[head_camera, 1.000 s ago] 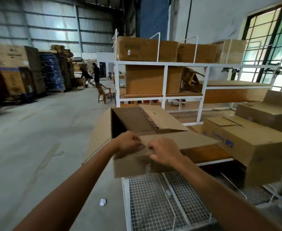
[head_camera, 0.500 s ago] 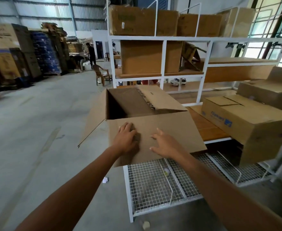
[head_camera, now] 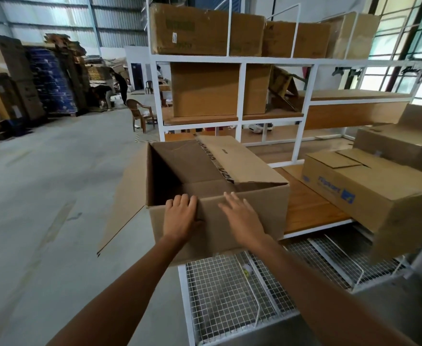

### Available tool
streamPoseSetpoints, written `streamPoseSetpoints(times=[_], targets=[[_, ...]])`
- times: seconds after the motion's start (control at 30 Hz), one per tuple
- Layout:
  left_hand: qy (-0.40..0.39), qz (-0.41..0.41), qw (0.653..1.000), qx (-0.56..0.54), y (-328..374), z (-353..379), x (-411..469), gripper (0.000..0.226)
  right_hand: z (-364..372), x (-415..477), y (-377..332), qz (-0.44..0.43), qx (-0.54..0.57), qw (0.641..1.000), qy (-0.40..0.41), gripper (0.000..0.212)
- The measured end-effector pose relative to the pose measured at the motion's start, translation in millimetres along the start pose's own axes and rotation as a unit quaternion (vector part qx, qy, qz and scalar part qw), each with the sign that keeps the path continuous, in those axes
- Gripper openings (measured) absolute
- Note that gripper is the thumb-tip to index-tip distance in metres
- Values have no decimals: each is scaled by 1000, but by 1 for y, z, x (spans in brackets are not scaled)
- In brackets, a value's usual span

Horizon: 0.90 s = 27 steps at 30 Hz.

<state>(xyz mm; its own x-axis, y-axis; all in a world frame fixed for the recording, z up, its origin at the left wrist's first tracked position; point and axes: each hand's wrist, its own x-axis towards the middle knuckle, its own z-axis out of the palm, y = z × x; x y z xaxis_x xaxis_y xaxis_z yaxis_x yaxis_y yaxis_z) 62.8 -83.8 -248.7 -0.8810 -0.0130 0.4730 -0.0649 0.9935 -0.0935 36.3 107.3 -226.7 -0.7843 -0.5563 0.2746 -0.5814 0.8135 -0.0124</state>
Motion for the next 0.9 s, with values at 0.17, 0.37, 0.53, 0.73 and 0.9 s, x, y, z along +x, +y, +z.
streamPoseSetpoints(times=[0.17,0.37,0.53,0.73,0.9], targets=[[-113,-21,991,-63,2,-18,41,64,-5,30,7,57,25,990,126,22],[-210,-22,942,-260,3,-18,91,45,-14,66,-5,87,20,995,47,30],[-163,-48,915,-366,15,-14,124,21,-14,93,-1,82,55,995,0,42],[-65,-29,880,-469,34,-20,159,34,-27,113,29,86,11,991,97,66],[-17,36,889,-456,63,-20,206,47,-56,126,81,87,-52,988,114,45]])
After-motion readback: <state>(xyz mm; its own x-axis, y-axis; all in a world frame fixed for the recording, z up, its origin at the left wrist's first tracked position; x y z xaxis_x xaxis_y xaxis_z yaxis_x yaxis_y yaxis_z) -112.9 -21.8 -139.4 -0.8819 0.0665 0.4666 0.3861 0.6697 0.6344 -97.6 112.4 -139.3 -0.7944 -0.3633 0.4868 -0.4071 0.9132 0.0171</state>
